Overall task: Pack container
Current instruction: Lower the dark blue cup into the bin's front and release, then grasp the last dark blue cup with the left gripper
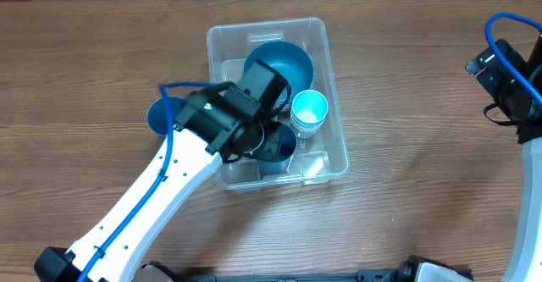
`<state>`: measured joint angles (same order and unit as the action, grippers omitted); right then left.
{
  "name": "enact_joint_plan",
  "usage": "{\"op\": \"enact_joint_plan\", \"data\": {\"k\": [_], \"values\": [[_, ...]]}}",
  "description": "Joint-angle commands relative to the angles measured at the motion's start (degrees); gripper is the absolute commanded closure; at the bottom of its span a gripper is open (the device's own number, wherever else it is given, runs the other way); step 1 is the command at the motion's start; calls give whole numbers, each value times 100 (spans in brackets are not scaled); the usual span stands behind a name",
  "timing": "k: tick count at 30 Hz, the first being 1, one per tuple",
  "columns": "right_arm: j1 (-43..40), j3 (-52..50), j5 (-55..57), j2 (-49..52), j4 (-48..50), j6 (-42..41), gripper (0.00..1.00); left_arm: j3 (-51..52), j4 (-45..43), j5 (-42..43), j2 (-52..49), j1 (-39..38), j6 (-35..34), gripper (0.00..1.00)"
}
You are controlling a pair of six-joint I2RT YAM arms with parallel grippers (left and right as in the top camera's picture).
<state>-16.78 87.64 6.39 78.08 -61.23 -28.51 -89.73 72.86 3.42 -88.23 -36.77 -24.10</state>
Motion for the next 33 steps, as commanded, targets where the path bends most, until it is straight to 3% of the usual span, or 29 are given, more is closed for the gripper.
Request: {"op": "enact_joint_plan", "data": {"k": [1,5,7,10,13,16,21,24,26,27,33], "values": [[0,55,63,-22,22,-26,0,-1174,612,-297,39,-37,-39,52],[-2,55,63,-22,22,-26,0,-2124,1679,-1698,39,278,-39,32],[0,55,63,-22,22,-26,0,-2218,1921,-1862,39,876,-35,26],[-2,55,63,-22,22,-26,0,-2087,1965,-1799,31,2321,-26,18],[-2,55,63,-22,22,-26,0,-1685,1679,-599,-90,3560,575,18],[-2,55,63,-22,22,-26,0,-1027,1357,-348,-474,4273,675,23],[0,55,63,-22,22,-26,0,-186,610,295,-1368,4413,942,40],[0,55,63,-22,22,-26,0,-94,496,411,-1845,4415,957,61],[0,55,63,-22,22,-26,0,-96,485,411,-1926,4415,955,89],[0,55,63,-22,22,-26,0,-125,496,411,-1899,4415,957,93],[0,55,66,-22,22,-26,0,-1609,1438,299,-1174,4391,927,96]]}}
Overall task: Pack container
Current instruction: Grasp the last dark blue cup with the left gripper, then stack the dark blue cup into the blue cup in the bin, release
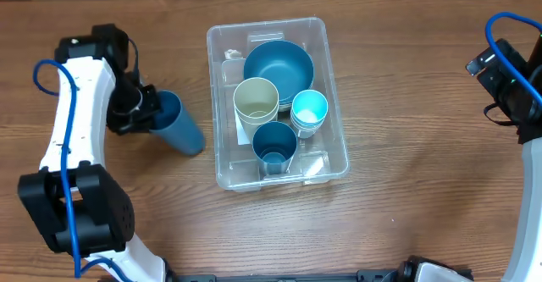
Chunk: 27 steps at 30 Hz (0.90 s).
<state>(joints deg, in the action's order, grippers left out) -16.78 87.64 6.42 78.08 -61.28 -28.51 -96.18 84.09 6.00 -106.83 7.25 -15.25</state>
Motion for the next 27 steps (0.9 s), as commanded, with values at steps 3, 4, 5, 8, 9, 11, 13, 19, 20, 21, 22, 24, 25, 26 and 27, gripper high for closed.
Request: {"op": "enact_joint_plan", "data": {"k": [3,4,5,8,9,11,13,19,20,21,22,24,25,26,27], "values": [[0,55,63,-22,26,-26,0,-1882,907,44,1228,-232,50,96],[-2,55,63,-22,26,-26,0,-2149,1082,46,1401,-380,50,96],[0,55,61,-22,26,-26,0,-2363,1220,46,1561,-568,50,96],[-2,55,61,-22,26,-26,0,-2566,1270,146,2122,-1508,116,96],[0,55,61,-22,26,-26,0,-2566,1270,131,2271,-1945,111,96],[0,55,61,-22,26,-26,0,-2566,1270,96,2374,-2555,92,96],[-2,55,61,-22,26,-26,0,-2540,1270,83,2365,-3099,-22,96],[0,55,61,-22,24,-26,0,-2304,1257,-518,1971,-4284,-321,96],[-2,55,61,-22,26,-26,0,-2304,1255,-562,1884,-4365,-337,96],[0,55,61,-22,26,-26,0,-2304,1261,-785,1751,-4474,-474,96],[-2,55,61,-22,26,-26,0,-2304,1259,-1058,1615,-4557,-577,96],[0,55,61,-22,26,-26,0,-2304,1255,-1335,1362,-4647,-667,96],[-2,55,61,-22,26,-26,0,-2304,1257,-1397,1261,-4662,-671,96],[-2,55,61,-22,26,-26,0,-2304,1255,-1443,1165,-4664,-682,96],[0,55,63,-22,26,-26,0,-2304,1252,-1482,1069,-4664,-713,96]]}}
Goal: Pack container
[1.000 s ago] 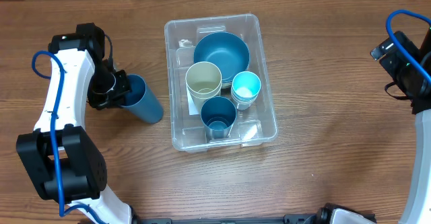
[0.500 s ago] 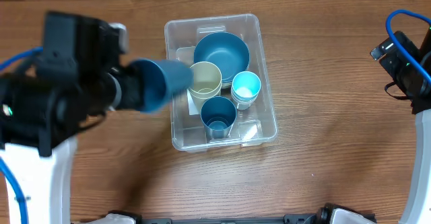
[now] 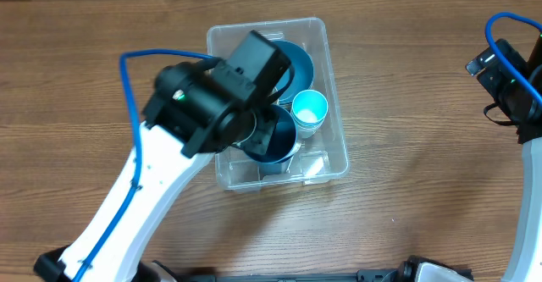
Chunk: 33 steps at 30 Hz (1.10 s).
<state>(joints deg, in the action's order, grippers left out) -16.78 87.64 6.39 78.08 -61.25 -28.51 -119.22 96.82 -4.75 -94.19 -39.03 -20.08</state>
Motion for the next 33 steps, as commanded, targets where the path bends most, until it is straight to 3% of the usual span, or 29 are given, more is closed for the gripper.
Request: {"op": "enact_joint_plan", "data": {"k": [1,19,20,22,24,29,32,33], "values": [[-2,55,63,-22,24,-26,0,0,-20,-424,-254,-39,-227,96],[-2,55,63,-22,24,-26,0,0,-2,-164,-363,-39,-225,89],[0,55,63,-22,24,-26,0,0,0,-280,-363,-39,-225,85],[0,55,63,-22,24,-26,0,-4,0,-1008,-345,76,-374,49],[0,55,63,-22,24,-26,0,-17,-2,-1471,-289,551,-551,36],[0,55,63,-22,24,-26,0,-20,-2,-1375,208,2837,-999,30],[-2,55,63,-22,24,-26,0,-20,-2,-780,599,3827,-997,21],[0,55,63,-22,24,-26,0,-17,-2,-627,706,4054,-929,13]]}}
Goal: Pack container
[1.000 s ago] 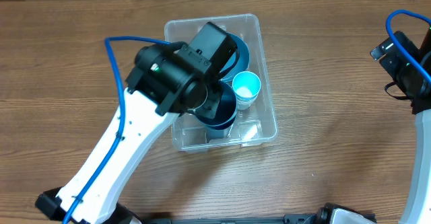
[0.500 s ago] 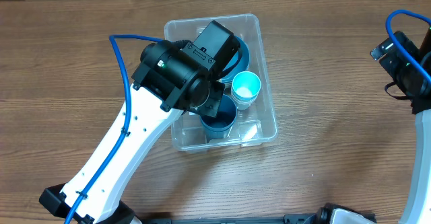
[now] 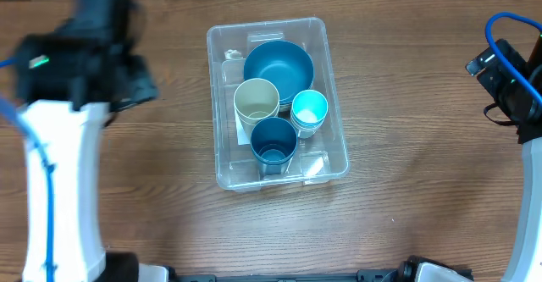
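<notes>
The clear plastic container (image 3: 337, 165) stands mid-table in the overhead view. Inside it are a large blue bowl (image 3: 279, 64), a cream cup (image 3: 256, 101), a light blue cup (image 3: 309, 109) and a dark blue cup (image 3: 273, 143), all upright. My left arm (image 3: 83, 58) is blurred at the far left, well away from the container; its fingers cannot be made out. My right arm (image 3: 508, 83) is folded at the right edge, and its fingers do not show clearly either.
Bare wooden table (image 3: 406, 223) surrounds the container on all sides. A small pale item (image 3: 230, 56) lies in the container's back left corner. Blue cables run along both arms.
My left arm was over the container with a dark blue cup at the front cup's spot. Now it is back at the far left, and the dark blue cup stands in the container.
First my left arm was over the container while a blue cup stood on the table to its left. Then the arm was at that cup, which lay tilted. Then arm and cup were over the container; now no cup is on the table.
</notes>
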`<state>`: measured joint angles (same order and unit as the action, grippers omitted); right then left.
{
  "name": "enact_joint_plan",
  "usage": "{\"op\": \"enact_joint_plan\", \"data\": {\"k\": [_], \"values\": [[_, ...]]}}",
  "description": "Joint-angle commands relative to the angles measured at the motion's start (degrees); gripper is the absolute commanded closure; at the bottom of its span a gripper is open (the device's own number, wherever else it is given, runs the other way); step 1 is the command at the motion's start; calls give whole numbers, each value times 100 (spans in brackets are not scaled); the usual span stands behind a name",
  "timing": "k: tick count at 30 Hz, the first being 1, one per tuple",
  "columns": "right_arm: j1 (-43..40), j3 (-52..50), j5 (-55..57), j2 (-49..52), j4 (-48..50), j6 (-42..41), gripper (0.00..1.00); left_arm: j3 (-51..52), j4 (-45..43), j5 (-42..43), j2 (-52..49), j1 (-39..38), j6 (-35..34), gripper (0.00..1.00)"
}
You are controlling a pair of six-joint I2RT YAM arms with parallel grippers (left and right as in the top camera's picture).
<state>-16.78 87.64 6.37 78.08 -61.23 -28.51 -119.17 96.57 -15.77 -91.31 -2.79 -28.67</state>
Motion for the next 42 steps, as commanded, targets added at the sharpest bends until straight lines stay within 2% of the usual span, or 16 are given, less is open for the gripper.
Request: {"op": "enact_joint_plan", "data": {"k": [1,10,15,20,23,26,30,31,34,42], "values": [[0,55,66,-22,22,-26,0,-22,22,511,479,546,-50,0],[190,50,66,-249,20,-26,0,-22,22,511,442,566,-52,0],[861,50,66,-1576,22,-26,0,-22,22,511,442,566,-52,0],[966,-153,413,-3018,-63,0,0,-22,22,511,442,566,-52,0],[966,-605,111,-3624,111,844,0,-22,22,511,442,566,-52,0],[964,-1700,-564,-4387,678,1733,0,-22,22,511,442,566,-52,0],[964,-3497,-697,-5407,782,1744,0,-22,22,511,442,566,-52,0],[964,-4212,-758,-5810,887,1746,0,-22,22,511,442,566,-52,0],[966,-5379,-940,-6500,1237,1742,0,-22,22,511,442,566,-52,0],[964,-7180,-1211,-7757,1770,1742,0,-22,22,509,442,566,-52,0]]}}
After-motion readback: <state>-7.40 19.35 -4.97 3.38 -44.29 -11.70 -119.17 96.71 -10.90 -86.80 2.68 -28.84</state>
